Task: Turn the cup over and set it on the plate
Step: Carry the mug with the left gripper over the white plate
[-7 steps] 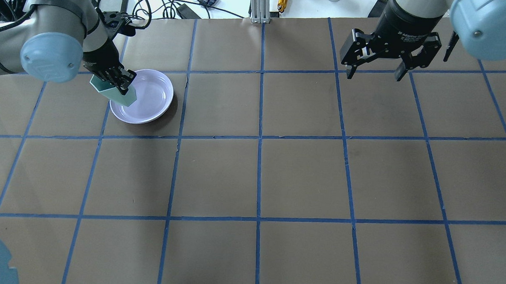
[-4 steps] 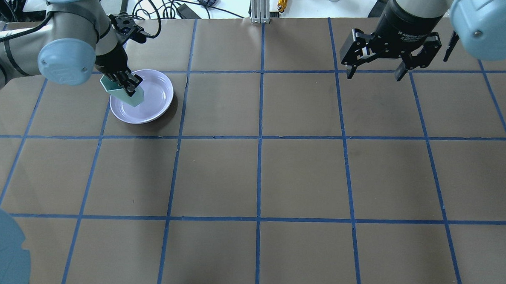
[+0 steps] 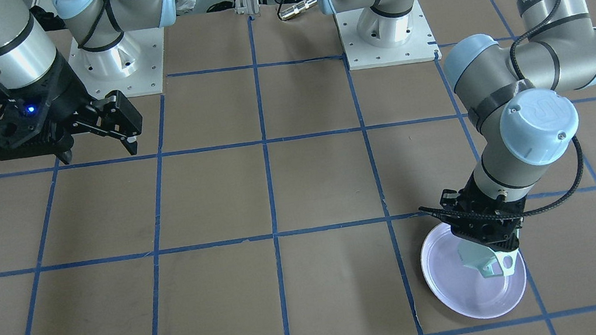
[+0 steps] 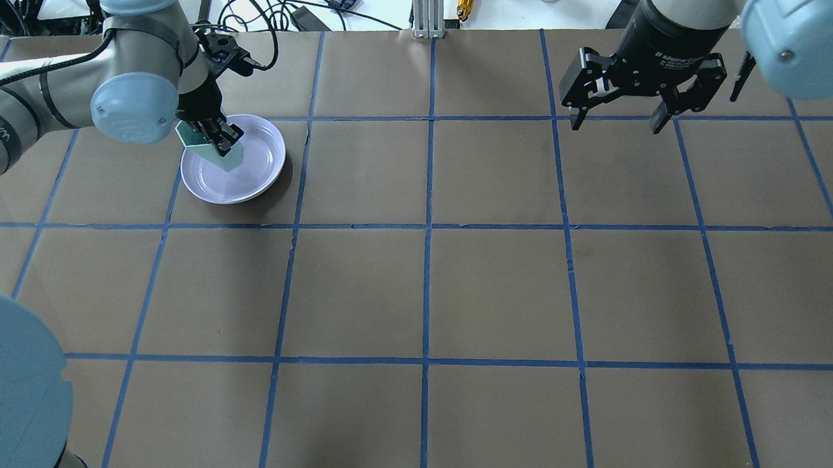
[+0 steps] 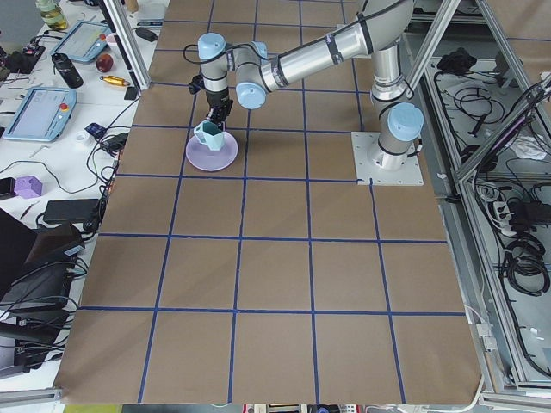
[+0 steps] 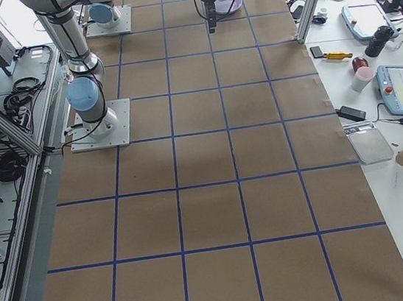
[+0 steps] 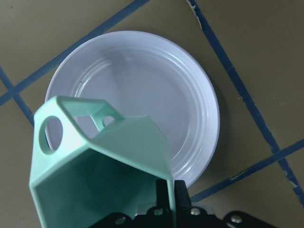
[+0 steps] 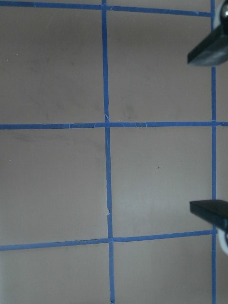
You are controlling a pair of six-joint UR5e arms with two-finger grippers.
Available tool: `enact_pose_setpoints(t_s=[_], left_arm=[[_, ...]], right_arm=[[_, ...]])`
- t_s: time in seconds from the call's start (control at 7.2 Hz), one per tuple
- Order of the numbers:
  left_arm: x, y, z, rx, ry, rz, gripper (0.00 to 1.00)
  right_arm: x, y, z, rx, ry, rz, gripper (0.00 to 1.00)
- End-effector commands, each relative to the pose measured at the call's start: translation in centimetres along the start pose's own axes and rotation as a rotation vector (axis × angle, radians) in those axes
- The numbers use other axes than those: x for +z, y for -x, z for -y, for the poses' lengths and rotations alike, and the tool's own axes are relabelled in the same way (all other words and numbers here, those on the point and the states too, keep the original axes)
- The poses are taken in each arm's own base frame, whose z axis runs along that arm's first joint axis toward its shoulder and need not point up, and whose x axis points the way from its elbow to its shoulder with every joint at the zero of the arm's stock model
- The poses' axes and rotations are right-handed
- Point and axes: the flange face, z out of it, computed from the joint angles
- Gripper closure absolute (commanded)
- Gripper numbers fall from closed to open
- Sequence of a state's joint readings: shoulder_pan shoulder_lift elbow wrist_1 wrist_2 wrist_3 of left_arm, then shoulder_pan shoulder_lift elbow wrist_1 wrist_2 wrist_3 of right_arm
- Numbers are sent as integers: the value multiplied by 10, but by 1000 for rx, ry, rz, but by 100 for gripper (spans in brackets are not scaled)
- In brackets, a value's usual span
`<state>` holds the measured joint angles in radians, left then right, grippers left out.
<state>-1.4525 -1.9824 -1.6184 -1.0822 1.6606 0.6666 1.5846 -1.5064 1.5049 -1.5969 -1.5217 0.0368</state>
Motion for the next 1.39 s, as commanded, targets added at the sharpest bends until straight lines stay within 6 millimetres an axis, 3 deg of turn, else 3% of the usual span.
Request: enact_pose_setpoints(t_s=[0.0, 0.56, 0.69, 0.83, 0.97, 1.25], left_arm=[[13, -4, 8, 10, 9, 5, 100], [35, -2, 11, 11, 40, 16, 100], [39, -3, 12, 11, 39, 7, 12], [42, -3, 12, 12, 44, 4, 0], [38, -7, 14, 18, 39, 7, 0], [1, -15, 9, 12, -6, 11, 0]], right_arm=[[0, 0, 0, 0, 0, 0, 0], [0, 0, 0, 0, 0, 0, 0], [0, 0, 0, 0, 0, 0, 0], [0, 0, 0, 0, 0, 0, 0], [0, 0, 0, 0, 0, 0, 0], [0, 0, 0, 0, 0, 0, 0]])
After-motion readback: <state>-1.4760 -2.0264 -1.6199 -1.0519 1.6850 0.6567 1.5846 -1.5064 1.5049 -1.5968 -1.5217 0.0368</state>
